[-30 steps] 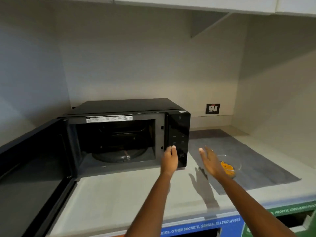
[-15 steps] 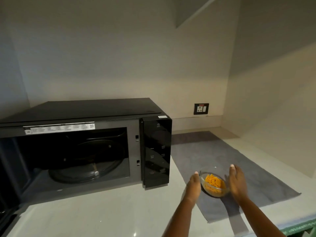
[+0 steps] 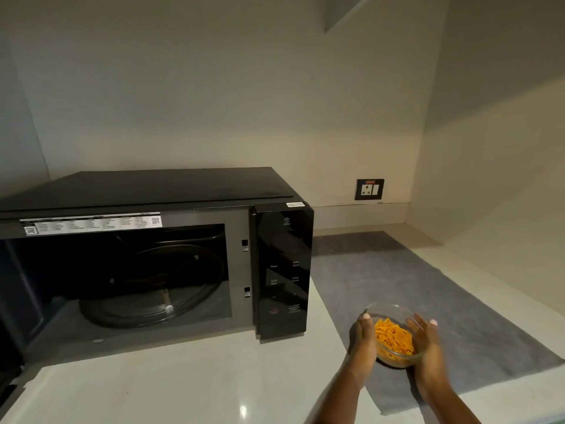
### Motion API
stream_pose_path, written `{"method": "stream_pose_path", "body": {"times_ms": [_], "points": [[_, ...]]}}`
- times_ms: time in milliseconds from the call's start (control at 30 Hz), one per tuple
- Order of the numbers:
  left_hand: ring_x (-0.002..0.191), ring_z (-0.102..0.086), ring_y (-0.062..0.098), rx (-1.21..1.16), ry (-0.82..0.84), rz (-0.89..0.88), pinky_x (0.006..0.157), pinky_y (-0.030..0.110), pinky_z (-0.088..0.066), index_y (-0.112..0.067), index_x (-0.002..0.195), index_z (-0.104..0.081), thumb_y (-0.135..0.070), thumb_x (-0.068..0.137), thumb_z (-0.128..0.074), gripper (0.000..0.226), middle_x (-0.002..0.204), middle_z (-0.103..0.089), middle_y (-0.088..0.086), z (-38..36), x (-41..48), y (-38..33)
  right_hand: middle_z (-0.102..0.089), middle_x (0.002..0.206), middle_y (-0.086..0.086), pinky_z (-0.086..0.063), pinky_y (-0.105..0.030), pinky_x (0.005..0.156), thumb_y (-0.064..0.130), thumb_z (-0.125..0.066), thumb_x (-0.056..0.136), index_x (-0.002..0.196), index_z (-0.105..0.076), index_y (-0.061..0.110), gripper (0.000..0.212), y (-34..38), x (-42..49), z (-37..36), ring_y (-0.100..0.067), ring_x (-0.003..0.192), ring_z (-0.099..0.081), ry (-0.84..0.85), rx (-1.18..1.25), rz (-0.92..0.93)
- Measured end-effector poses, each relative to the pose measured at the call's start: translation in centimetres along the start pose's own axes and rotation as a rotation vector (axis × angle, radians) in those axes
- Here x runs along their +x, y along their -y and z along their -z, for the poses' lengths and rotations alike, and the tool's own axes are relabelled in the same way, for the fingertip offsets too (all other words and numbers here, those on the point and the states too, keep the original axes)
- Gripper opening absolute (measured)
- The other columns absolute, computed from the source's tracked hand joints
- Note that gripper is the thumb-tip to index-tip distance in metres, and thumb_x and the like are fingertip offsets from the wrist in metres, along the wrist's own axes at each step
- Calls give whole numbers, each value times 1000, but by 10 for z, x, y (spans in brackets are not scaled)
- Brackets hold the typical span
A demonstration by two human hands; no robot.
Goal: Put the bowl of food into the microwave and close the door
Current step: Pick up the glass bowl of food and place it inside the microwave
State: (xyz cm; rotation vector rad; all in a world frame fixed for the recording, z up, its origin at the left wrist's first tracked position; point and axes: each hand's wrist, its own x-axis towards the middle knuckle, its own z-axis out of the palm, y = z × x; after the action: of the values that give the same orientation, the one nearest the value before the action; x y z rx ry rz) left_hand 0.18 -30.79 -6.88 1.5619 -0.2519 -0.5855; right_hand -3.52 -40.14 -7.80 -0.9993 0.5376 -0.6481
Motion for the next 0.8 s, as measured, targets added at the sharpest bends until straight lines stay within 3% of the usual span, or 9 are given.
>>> {"method": "stream_pose_path", "body": {"times_ms": [100, 200, 300, 367, 467, 533, 600, 700, 800], "points": [[139, -30, 14, -53, -70, -57, 119, 33, -23, -28, 142, -27, -58, 92, -18, 59, 152, -27, 1, 8, -12, 8, -45, 135, -12, -35, -47, 102, 63, -33, 77, 123, -44, 20, 64, -5, -21, -13, -29, 116, -46, -25, 72, 46], [123, -51, 10, -126, -195, -137, 111, 36, -40, -48, 114, -51, -92, 56, -26, 77, 133, -54, -2, 26, -21, 23, -47, 125, -7, -36, -45, 99, 45, -21, 96, 127, -43, 19, 47, -18, -46, -26, -27, 111, -48, 20, 129, 16], [108, -62, 8, -180, -298, -176, 99, 38, -51, -60, 95, -57, -95, 51, -24, 64, 116, -66, -7, 57, -40, 31, -54, 113, -4, -39, -43, 94, 41, -22, 97, 100, -55, 25, 36, -32, -83, -54, -19, 94, -56, 28, 140, -26], [102, -65, 8, -200, -389, -216, 95, 38, -54, -57, 95, -59, -94, 54, -20, 68, 109, -69, -8, 84, -62, 29, -57, 110, -6, -44, -41, 86, 40, -24, 97, 94, -57, 27, 36, -45, -108, -76, -18, 91, -57, 41, 134, -48], [101, -62, 8, -202, -573, -236, 94, 32, -50, -54, 89, -58, -98, 46, -13, 76, 105, -66, -11, 125, -94, 25, -57, 119, -7, -44, -46, 93, 41, -30, 95, 111, -56, 26, 35, -64, -143, -108, -27, 108, -55, 96, 99, -81], [99, -62, 13, -226, -675, -240, 94, 36, -51, -47, 89, -60, -99, 42, -11, 85, 101, -67, -7, 151, -113, 21, -63, 107, -7, -48, -43, 83, 48, -33, 92, 103, -61, 29, 36, -75, -166, -131, -27, 97, -59, 161, 32, -125], [99, -61, 17, -242, -751, -250, 96, 41, -49, -40, 93, -61, -96, 50, -11, 87, 102, -67, -1, 177, -133, 13, -64, 107, -9, -50, -41, 79, 56, -34, 88, 108, -61, 28, 44, -83, -184, -154, -29, 99, -61, 244, 0, -170], [110, -58, 21, -259, -786, -279, 105, 45, -43, -33, 102, -59, -64, 87, -16, 56, 121, -65, 7, 212, -148, -3, -62, 98, 1, -50, -36, 78, 49, -32, 92, 111, -57, 24, 40, -85, -201, -186, -19, 92, -60, 348, 17, -198], [115, -55, 25, -305, -797, -319, 107, 40, -39, -17, 114, -59, -44, 98, -19, 50, 126, -60, 12, 246, -149, -20, -62, 106, -1, -44, -42, 97, 46, -29, 94, 106, -56, 26, 35, -84, -207, -219, -20, 98, -58, 433, -14, -208]]}}
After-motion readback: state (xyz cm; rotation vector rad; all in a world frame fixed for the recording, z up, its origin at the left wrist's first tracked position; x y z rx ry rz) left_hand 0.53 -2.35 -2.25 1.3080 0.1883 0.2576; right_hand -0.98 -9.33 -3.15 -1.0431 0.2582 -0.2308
